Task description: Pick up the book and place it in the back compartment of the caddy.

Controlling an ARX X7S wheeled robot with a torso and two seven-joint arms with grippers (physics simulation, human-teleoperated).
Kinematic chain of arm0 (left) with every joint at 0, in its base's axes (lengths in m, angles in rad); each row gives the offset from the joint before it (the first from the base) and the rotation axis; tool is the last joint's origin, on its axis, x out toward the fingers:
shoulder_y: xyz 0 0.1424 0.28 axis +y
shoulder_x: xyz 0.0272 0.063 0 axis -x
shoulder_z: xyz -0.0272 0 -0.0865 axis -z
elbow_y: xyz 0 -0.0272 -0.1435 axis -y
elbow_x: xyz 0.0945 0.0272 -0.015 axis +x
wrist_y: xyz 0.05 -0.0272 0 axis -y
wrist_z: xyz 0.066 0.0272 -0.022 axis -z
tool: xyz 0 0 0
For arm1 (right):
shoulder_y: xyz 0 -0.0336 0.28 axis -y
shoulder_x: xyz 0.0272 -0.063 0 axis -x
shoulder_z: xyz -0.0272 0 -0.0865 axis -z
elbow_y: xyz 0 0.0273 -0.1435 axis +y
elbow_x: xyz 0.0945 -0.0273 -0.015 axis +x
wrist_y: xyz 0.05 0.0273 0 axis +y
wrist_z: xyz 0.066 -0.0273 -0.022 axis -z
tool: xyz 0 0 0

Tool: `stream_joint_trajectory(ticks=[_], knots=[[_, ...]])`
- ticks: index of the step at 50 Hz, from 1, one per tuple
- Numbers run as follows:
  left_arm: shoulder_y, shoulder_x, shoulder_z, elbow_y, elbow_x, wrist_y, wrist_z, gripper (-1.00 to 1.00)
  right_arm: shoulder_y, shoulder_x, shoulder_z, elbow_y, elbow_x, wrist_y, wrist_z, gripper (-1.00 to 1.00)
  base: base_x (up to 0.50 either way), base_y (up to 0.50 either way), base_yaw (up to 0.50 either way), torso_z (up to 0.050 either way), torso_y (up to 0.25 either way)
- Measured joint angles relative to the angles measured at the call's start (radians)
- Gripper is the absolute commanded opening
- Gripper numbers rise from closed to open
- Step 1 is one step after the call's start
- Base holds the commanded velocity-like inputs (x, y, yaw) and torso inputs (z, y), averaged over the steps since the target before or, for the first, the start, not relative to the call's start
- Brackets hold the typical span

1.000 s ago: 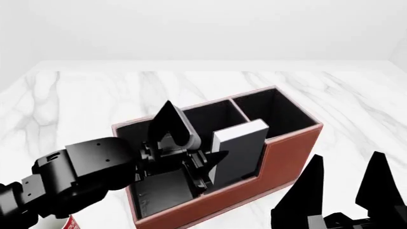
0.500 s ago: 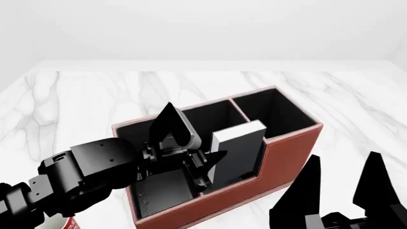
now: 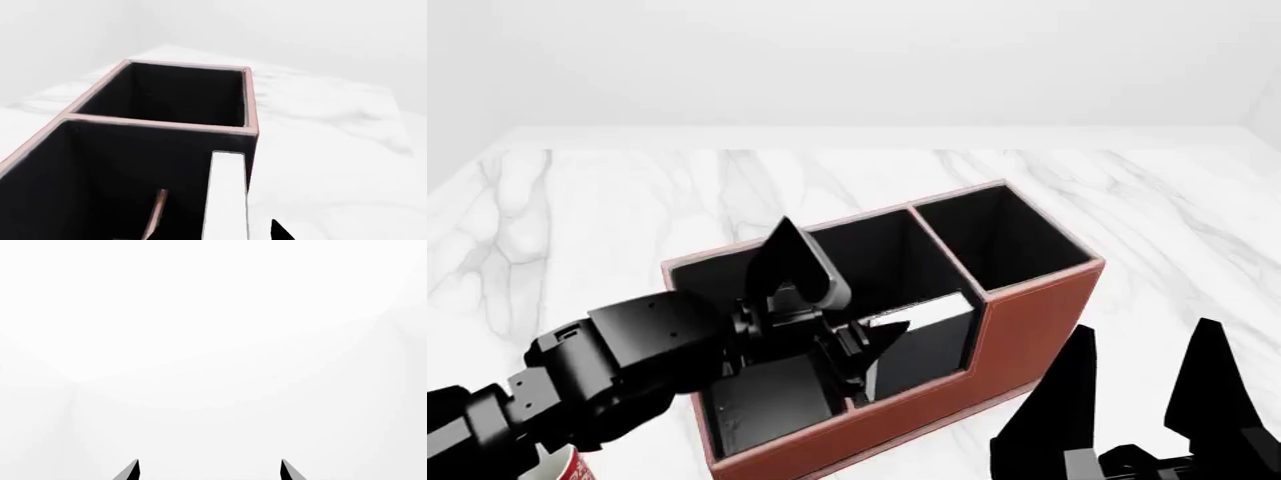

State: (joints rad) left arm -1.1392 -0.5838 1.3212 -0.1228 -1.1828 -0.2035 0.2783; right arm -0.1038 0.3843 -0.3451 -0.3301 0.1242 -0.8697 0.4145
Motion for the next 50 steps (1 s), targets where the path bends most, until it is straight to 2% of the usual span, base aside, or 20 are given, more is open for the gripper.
stream_joint_trajectory(ticks=[18,30,37,50], knots=[[0.004,0.004,-0.023,-0.019,0.016,0.025,-0.014,1.00,0.002,0.002,-0.002,0.005,0.001,-0.003,0.002,1.00,0.00,0.00,0.00,0.000,0.000],[0.002,-0.019,-0.027,0.044,0.024,0.027,-0.033,1.00,0.001,0.003,-0.003,0.005,-0.001,-0.003,0.003,1.00,0.00,0.00,0.00,0.000,0.000],[-0.023,-0.069,-0.035,0.160,0.013,0.009,-0.062,1.00,0.001,0.004,-0.002,0.000,-0.002,-0.001,0.005,1.00,0.00,0.00,0.00,0.000,0.000],[-0.097,-0.215,-0.081,0.427,-0.030,-0.027,-0.130,1.00,-0.001,0.006,-0.001,-0.007,-0.006,0.001,0.008,1.00,0.00,0.00,0.00,0.000,0.000]])
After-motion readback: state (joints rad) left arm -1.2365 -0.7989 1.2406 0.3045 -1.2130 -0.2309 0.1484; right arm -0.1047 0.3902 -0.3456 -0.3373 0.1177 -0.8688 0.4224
